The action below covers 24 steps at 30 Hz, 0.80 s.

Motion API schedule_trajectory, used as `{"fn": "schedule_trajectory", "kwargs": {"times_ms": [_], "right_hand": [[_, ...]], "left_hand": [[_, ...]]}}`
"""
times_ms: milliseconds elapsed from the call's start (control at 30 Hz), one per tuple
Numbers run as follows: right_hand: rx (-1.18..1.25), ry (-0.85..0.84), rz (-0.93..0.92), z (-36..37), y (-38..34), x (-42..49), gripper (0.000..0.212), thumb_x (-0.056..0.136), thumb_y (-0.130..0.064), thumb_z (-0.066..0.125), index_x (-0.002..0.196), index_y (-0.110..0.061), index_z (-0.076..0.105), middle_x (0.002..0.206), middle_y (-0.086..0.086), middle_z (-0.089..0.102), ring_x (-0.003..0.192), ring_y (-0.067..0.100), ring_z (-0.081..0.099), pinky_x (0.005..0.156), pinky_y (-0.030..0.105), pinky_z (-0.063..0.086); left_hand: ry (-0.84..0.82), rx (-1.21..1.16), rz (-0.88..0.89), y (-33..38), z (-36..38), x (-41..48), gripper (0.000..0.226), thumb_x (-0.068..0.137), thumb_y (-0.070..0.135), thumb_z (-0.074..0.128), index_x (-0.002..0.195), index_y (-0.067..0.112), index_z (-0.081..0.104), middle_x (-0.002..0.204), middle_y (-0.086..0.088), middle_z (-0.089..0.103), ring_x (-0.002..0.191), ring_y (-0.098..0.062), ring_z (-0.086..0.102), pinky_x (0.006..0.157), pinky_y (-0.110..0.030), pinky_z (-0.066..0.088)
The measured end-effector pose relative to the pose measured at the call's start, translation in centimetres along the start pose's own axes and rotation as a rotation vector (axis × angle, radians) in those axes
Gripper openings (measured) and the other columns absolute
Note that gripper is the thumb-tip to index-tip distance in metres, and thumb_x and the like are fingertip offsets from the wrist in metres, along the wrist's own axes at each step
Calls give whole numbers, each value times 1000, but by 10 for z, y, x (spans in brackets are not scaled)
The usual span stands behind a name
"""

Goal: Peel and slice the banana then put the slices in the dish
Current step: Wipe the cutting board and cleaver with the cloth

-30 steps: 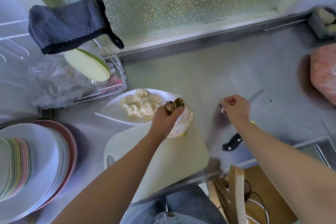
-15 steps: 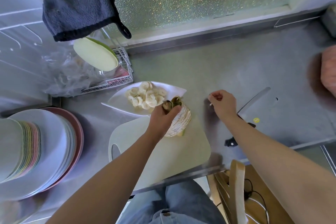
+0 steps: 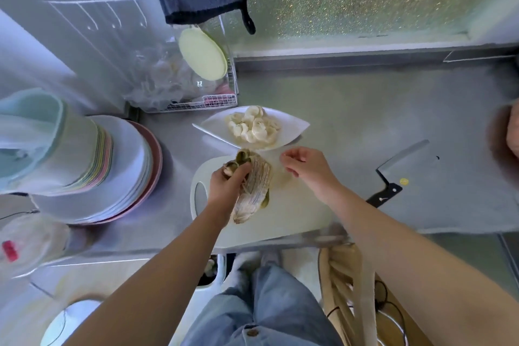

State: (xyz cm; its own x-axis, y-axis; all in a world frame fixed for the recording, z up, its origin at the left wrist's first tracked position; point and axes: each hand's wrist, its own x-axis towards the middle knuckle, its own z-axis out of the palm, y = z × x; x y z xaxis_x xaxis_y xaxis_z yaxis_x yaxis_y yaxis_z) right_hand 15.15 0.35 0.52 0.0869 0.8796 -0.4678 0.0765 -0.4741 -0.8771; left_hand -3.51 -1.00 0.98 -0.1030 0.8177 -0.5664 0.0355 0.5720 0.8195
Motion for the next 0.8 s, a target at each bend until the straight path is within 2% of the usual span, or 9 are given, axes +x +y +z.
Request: {"fn": "schedule_trajectory", "kwargs": {"times_ms": [133,267,333,433,533,667,733,800], "right_hand": [[-3,-125,-10,37,5,-26,8,82,-6,70,88,-2,67,66,4,65,53,7,57,53,20,44],[-41,-237,-49,85,9,-56,10,83,-2,68,93,1,67,71,10,67,58,9,62,54,19,48],[-59,-270,-52,113,16,-74,12,83,0,67,95,4,67,72,13,66,58,11,62,53,19,47],[-72,-329,-10,154,31,-100,15,83,0,67,97,6,66,71,14,66,57,12,62,54,20,48],[-92,-388,8,191,50,-119,14,83,-1,68,95,5,65,71,16,65,58,16,61,54,22,49],[-138,-406,36,226,72,-137,14,83,1,68,95,5,64,70,15,63,56,11,62,52,18,48],[-178,-409,59,237,84,-142,14,83,0,68,96,4,64,72,14,63,54,7,62,53,18,49],[-198,-404,83,245,94,-144,12,83,1,67,94,3,63,71,12,63,52,6,61,52,17,49]], "left_hand": [[55,-70,12,-18,-38,-20,12,83,27,71,78,17,66,74,1,67,74,-15,62,70,-31,50],[110,-116,55,-42,-87,-48,13,85,18,70,74,15,63,64,6,63,66,-12,59,63,-25,49],[147,-108,66,-59,-116,-63,17,81,21,73,70,17,62,55,11,60,61,-10,56,59,-22,47],[203,-129,49,-82,-156,-87,26,63,39,76,67,17,63,57,4,57,63,-18,53,64,-32,45],[240,-173,14,-106,-187,-106,28,63,37,76,71,13,63,57,6,57,64,-18,53,68,-38,47],[283,-137,-18,-137,-217,-122,51,52,46,70,78,2,65,67,-7,58,68,-19,54,71,-43,51],[295,-99,-53,-154,-230,-126,52,51,45,68,76,0,64,67,-11,56,67,-21,53,71,-45,52],[298,-47,-105,-165,-238,-129,43,55,43,70,78,7,70,70,-15,59,68,-28,56,72,-47,54]]}}
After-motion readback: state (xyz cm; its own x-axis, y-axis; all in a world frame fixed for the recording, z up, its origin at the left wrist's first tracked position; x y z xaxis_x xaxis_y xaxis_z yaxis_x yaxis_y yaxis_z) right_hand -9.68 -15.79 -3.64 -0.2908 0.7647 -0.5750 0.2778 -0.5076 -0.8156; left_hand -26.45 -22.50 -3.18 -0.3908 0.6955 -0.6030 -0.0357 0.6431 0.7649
